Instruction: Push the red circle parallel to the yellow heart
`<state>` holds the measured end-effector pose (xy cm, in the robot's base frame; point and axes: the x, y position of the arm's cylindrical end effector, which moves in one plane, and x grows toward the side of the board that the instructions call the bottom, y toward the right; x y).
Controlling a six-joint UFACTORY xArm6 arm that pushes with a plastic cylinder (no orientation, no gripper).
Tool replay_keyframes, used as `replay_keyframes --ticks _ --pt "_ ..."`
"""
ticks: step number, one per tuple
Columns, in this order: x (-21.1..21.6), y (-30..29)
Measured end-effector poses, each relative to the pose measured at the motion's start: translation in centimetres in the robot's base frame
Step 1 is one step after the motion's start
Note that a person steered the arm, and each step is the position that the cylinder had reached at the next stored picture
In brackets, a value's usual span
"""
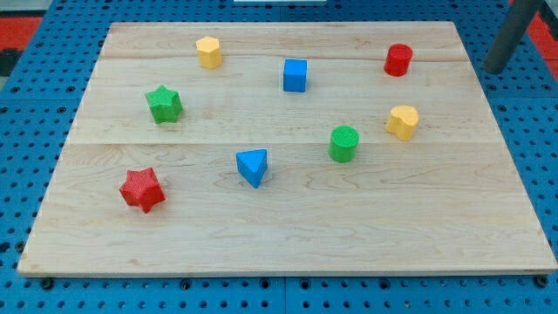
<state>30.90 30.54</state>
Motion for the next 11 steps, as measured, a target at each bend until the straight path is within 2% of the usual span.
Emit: replay_keyframes --ticks 2,3,4,7,9,11 --pt "-2.2 -7.5" --pt "-3.4 -14.2" --pt "-1.7 -18.7" --pt "-3.2 -22.8" --pt "-3.2 -23.0" --pt "-1.2 -23.0"
